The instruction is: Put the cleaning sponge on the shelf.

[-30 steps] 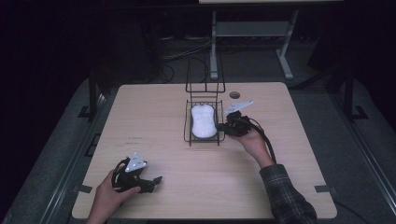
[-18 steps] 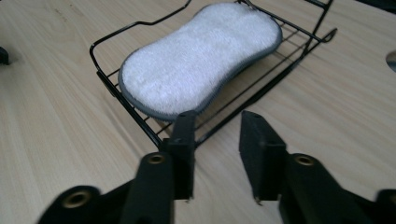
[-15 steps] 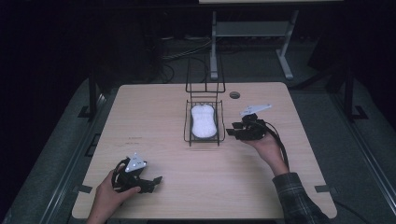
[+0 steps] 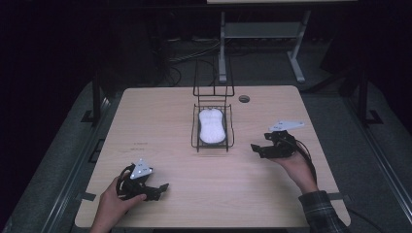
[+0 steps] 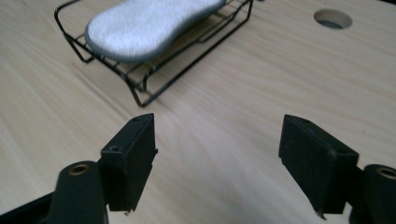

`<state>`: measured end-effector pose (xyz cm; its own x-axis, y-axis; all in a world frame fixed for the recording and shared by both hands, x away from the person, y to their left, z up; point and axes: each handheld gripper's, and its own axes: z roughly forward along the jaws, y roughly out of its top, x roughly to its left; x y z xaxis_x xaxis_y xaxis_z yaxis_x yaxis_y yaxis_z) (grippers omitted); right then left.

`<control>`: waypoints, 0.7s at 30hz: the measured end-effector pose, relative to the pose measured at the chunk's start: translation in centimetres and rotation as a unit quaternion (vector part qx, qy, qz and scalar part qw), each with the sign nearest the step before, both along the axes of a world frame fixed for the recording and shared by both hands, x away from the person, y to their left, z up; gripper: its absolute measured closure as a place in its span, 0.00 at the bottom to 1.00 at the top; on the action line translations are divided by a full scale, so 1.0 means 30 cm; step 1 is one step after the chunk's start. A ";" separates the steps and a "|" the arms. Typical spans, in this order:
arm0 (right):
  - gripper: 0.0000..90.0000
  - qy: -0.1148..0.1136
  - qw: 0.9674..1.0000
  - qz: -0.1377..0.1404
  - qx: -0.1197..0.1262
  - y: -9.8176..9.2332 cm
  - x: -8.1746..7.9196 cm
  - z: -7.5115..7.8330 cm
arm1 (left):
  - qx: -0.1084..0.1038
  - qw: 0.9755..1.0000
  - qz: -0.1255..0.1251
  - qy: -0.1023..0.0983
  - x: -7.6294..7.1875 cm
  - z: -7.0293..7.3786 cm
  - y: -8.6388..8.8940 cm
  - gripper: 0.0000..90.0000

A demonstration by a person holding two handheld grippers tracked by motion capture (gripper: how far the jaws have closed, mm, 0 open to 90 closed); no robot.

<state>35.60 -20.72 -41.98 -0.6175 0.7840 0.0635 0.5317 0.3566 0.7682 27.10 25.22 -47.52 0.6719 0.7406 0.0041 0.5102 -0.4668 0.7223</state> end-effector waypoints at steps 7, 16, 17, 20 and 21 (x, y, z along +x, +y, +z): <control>0.24 0.006 1.000 -0.012 -0.006 -0.071 -0.086 -0.032 | 0.000 1.000 0.000 0.000 0.000 0.000 0.000 0.14; 0.16 0.007 0.998 -0.039 -0.040 -0.122 -0.181 -0.091 | -0.001 1.000 0.001 0.001 -0.001 0.000 0.000 0.14; 0.16 0.007 0.998 -0.039 -0.040 -0.122 -0.181 -0.091 | 0.001 1.000 -0.001 0.001 0.000 0.000 0.001 0.14; 0.11 0.018 0.997 -0.044 -0.061 -0.126 -0.213 -0.121 | 0.001 1.000 -0.001 -0.001 0.000 0.000 0.001 0.14; 0.11 0.018 0.997 -0.044 -0.061 -0.126 -0.213 -0.121 | 0.001 1.000 -0.001 -0.001 0.000 0.000 0.001 0.14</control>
